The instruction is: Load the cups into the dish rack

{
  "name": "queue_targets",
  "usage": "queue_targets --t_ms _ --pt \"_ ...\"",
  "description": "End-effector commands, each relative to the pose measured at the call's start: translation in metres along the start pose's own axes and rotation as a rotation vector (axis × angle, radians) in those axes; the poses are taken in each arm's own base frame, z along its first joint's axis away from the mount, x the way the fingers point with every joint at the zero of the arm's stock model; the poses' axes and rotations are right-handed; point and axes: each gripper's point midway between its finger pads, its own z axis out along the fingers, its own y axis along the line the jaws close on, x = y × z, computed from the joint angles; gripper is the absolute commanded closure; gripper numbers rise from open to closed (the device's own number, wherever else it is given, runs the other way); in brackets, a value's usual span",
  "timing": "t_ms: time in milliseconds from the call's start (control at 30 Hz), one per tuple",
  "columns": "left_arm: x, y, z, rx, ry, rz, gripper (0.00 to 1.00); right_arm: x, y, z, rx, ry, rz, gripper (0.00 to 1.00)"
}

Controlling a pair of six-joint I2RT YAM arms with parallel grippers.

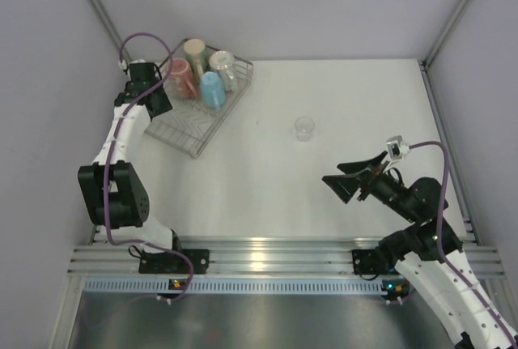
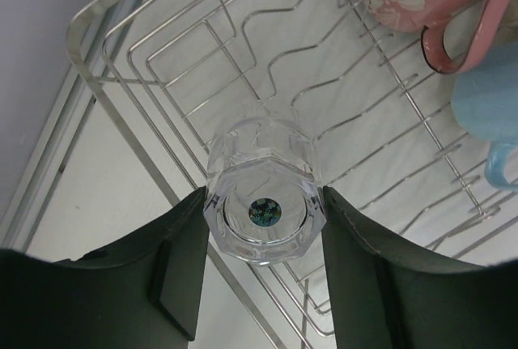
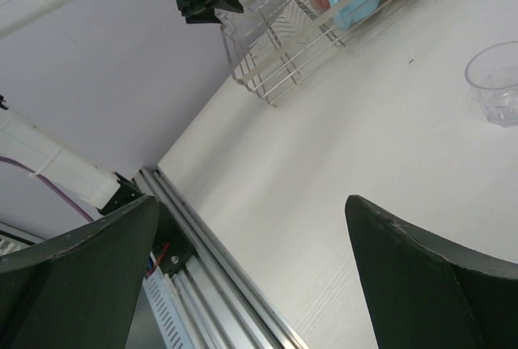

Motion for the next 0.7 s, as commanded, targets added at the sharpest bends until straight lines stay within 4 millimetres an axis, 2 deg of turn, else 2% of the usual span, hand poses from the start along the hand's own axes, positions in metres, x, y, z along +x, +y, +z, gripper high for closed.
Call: queue_targets --t_ms 0,67,133,267,433,667 --pt "-0.032 0.004 0.007 -0.033 -0.069 0.004 1.00 -0.011 0.010 -0.005 -0.020 -0.034 -0.043 0.01" --pt "-0.034 0.003 0.013 -0.038 -0.056 0.004 1.00 -0.009 0.008 -0.004 -0.013 -0.023 -0.047 0.01" --pt "-0.029 0.004 0.021 -0.050 -0.029 -0.002 1.00 -0.009 0.008 -0.005 -0.009 -0.019 -0.057 0.01" --pt "-0.025 0.015 0.027 -0.096 -0.023 -0.060 1.00 -0.013 0.008 -0.007 0.003 -0.026 -0.078 0.01" --pt "-0.010 0.026 0.042 -0.112 0.029 -0.089 1.00 -0.013 0.004 -0.010 0.025 -0.030 -0.094 0.01" --pt "0.006 0.029 0.051 -0.130 0.069 -0.081 1.00 -0.012 0.002 -0.012 0.040 -0.024 -0.106 0.01"
